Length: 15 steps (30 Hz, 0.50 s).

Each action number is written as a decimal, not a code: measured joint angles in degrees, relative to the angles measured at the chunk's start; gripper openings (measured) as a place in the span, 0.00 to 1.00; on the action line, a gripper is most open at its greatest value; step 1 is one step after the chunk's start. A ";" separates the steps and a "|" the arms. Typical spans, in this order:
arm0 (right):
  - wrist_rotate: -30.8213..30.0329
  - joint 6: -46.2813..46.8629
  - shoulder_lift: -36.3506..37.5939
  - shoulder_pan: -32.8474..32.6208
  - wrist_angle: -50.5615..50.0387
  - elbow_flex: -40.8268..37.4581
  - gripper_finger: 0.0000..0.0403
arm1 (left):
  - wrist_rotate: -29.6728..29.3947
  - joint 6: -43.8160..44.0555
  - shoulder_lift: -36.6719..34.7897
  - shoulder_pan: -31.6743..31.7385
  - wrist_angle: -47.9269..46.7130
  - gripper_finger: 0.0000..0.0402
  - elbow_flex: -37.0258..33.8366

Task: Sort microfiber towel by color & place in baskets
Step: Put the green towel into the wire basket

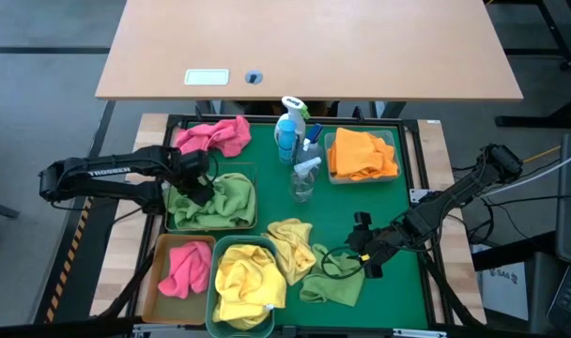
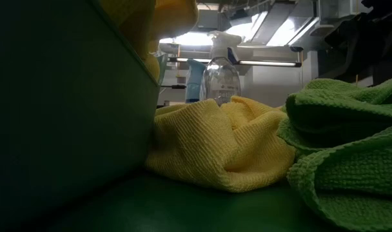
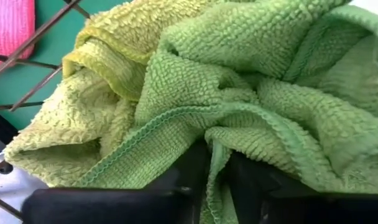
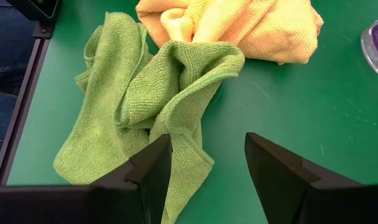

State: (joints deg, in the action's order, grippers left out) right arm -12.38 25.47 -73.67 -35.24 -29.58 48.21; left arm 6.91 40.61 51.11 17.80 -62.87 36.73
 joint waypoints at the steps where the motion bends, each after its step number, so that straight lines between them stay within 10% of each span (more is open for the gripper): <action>1: 0.00 0.00 0.00 0.00 0.00 0.00 0.51 | 0.11 0.28 0.00 0.00 0.00 0.16 0.00; 15: 0.02 0.00 0.00 -0.02 0.00 0.00 0.51 | 8.72 -1.13 -0.24 0.96 -0.31 0.29 0.09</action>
State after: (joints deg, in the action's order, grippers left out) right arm -12.36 25.47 -73.67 -35.26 -29.58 48.21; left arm 15.63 39.48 50.87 18.76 -63.18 36.82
